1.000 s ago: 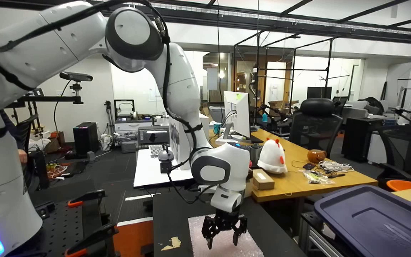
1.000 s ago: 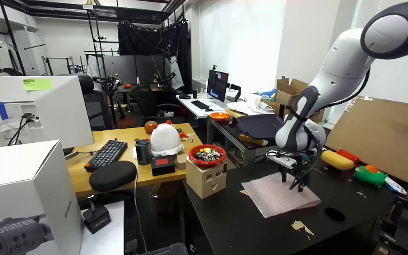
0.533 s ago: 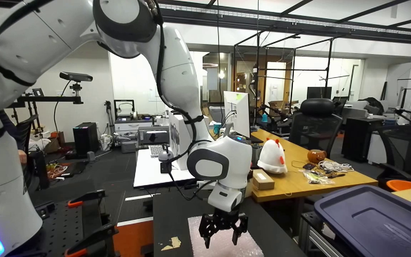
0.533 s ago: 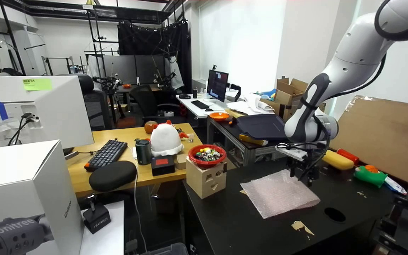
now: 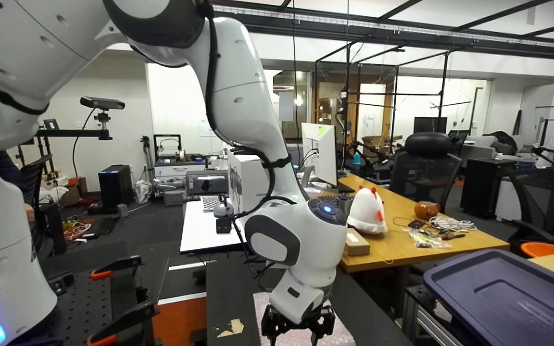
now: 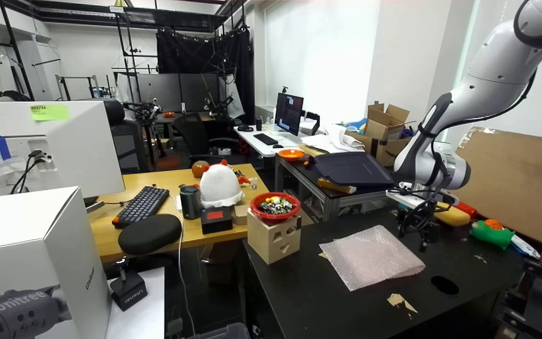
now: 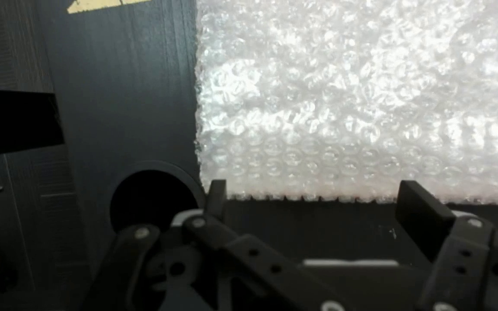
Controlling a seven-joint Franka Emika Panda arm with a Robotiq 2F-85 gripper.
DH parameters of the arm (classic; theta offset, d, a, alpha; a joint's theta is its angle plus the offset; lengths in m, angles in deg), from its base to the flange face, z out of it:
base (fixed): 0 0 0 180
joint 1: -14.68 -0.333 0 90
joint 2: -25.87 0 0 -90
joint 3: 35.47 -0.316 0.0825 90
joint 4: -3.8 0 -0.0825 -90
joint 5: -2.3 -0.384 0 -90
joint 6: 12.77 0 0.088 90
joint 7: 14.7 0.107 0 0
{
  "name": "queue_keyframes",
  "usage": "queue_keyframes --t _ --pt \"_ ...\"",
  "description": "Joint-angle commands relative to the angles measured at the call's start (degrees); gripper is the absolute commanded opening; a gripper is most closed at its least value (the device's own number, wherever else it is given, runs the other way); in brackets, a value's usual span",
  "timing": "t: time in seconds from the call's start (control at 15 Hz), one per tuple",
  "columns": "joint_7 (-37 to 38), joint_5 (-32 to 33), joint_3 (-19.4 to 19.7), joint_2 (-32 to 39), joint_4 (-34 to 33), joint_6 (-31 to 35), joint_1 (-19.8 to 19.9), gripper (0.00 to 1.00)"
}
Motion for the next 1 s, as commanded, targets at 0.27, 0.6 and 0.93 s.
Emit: queue_keyframes --t 0.27,0.6,0.93 --pt "-30.86 -6.97 -9.25 -4.91 3.43 -0.13 10.58 1.0" --pt "-41.32 -5.01 -5.1 -8.67 4.04 -5.28 3.53 1.0" --pt "-41.84 4.78 0.84 -11.77 2.81 -11.13 -6.61 1.0"
